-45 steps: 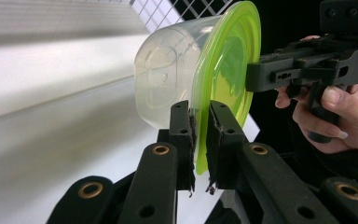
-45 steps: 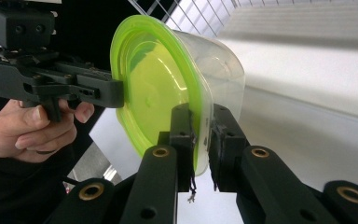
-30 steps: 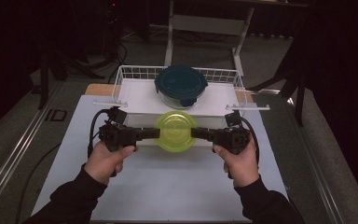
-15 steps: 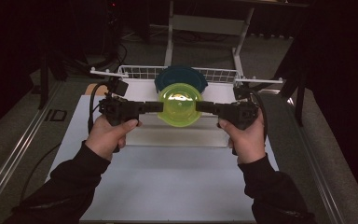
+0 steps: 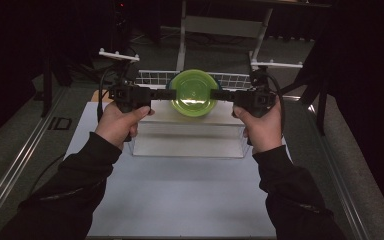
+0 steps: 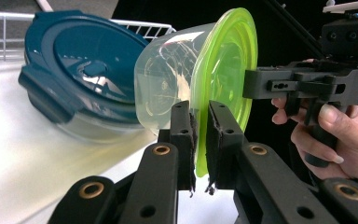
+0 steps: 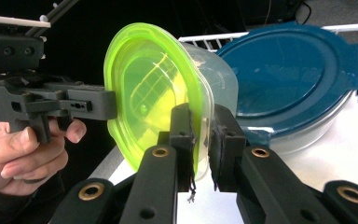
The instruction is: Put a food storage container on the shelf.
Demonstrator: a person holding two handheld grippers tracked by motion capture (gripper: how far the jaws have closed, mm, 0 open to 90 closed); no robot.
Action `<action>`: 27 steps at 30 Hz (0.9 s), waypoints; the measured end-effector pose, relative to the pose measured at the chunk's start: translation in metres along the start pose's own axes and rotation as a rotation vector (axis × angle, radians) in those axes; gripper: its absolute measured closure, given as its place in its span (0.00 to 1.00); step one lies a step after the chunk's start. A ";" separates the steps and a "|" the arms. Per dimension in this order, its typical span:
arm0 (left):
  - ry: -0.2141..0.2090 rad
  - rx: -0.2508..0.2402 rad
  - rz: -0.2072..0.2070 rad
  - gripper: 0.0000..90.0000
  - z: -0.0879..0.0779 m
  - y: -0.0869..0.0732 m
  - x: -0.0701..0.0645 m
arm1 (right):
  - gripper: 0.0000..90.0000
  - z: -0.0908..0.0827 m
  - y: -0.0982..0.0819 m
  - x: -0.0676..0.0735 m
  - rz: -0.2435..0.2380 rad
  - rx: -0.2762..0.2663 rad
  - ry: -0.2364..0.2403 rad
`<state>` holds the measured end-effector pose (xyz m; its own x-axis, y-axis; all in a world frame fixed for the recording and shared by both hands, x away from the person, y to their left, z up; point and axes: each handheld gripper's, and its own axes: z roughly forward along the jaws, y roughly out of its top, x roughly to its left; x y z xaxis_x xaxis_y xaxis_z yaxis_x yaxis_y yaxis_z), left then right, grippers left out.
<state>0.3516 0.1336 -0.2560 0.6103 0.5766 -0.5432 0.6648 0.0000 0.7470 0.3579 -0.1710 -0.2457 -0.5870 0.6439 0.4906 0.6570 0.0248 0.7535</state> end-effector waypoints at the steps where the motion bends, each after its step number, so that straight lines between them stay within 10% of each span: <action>1: 0.000 0.002 -0.002 0.91 0.001 0.003 0.001 | 0.89 0.000 0.002 -0.001 0.000 0.000 -0.005; 21: 0.016 0.004 -0.067 0.90 0.027 0.025 0.018 | 0.88 0.014 0.027 -0.032 0.114 0.029 -0.021; 27: 0.048 -0.015 -0.054 0.76 0.037 0.024 0.018 | 0.79 0.019 0.031 -0.035 0.126 0.041 -0.024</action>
<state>0.3949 0.1138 -0.2619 0.5522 0.6143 -0.5637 0.6894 0.0437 0.7230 0.4078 -0.1781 -0.2481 -0.4873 0.6619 0.5696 0.7441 -0.0267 0.6676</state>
